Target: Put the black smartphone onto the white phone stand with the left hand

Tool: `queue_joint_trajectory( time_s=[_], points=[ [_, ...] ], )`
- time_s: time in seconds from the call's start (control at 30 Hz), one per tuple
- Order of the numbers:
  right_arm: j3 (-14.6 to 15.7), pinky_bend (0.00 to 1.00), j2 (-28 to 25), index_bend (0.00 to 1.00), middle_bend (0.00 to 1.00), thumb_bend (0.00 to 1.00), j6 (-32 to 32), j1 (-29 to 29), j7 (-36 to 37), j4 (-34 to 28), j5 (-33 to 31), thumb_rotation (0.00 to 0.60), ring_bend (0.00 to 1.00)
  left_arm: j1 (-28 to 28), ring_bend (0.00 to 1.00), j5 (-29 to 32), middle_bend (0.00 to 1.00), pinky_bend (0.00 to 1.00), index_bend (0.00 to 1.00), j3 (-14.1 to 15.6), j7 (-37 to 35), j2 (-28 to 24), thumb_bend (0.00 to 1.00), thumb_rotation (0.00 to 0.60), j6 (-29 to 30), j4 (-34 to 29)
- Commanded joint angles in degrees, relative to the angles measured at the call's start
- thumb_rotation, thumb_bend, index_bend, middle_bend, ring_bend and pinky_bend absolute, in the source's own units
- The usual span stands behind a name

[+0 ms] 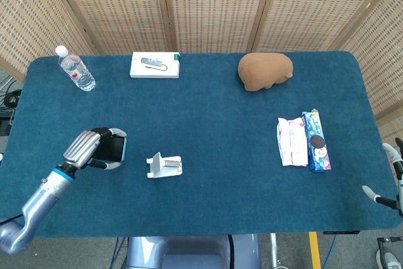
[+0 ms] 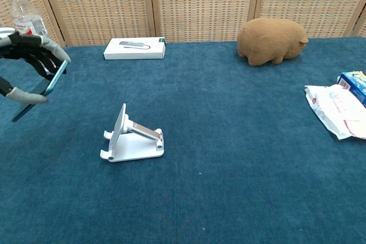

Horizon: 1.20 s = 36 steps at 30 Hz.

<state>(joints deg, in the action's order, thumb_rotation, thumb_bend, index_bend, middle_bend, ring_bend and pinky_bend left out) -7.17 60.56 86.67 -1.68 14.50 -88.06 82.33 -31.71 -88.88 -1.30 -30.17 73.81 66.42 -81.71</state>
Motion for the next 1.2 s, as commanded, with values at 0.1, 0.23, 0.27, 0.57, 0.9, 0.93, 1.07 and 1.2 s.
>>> queue_joint_trajectory(
  time_s=[0.1,0.23,0.27,0.57,0.9,0.93,1.07,1.2],
  points=[
    [0.1,0.0,0.0,0.1,0.0,0.0,0.0,0.0,-0.1,0.0,0.1,0.6,0.0,2.1,0.45,-1.8,0.48,0.32,0.56,-1.4,-15.2,0.7,0.17,0.6,6.2,-2.5],
    [0.1,0.0,0.1,0.1,0.0,0.0,0.0,-0.1,-0.2,0.0,0.1,0.6,0.0,2.5,0.45,-1.2,0.48,0.32,0.56,-1.7,-18.8,3.0,0.16,0.6,6.8,-2.5],
    [0.1,0.0,0.1,0.1,0.0,0.0,-0.1,-0.1,-0.2,0.0,0.1,0.6,0.0,2.6,0.45,-1.0,0.48,0.32,0.56,-1.8,-19.1,3.8,0.16,0.6,6.9,-2.4],
    [0.0,0.0,0.1,0.1,0.0,0.0,-0.4,-0.2,0.0,0.1,-0.1,0.6,0.0,2.9,0.45,0.9,0.48,0.32,0.56,-1.4,-20.4,11.5,0.16,0.6,5.6,-2.7],
    [0.0,0.0,-0.1,0.1,0.0,0.0,-0.4,-0.1,0.9,0.4,-0.2,0.6,0.0,2.9,0.45,2.3,0.48,0.32,0.56,-1.6,-18.0,15.0,0.16,0.6,3.8,-1.5],
    [0.0,0.0,-0.1,0.1,0.0,0.0,-0.5,-0.1,1.0,0.4,-0.2,0.6,0.0,2.9,0.45,2.3,0.48,0.32,0.56,-1.7,-17.7,15.2,0.16,0.6,3.9,-1.3],
    [0.0,0.0,-0.2,0.1,0.0,0.0,-0.6,-0.1,1.2,0.5,-0.3,0.6,0.0,3.0,0.45,2.2,0.48,0.32,0.56,-2.0,-16.9,16.4,0.16,0.6,4.4,0.0],
    [0.0,0.0,-0.2,0.1,0.0,0.0,-0.7,-0.2,1.2,0.6,-0.4,0.6,0.0,3.0,0.45,1.8,0.48,0.32,0.56,-2.4,-15.7,17.7,0.16,0.6,5.0,1.8]
  ],
)
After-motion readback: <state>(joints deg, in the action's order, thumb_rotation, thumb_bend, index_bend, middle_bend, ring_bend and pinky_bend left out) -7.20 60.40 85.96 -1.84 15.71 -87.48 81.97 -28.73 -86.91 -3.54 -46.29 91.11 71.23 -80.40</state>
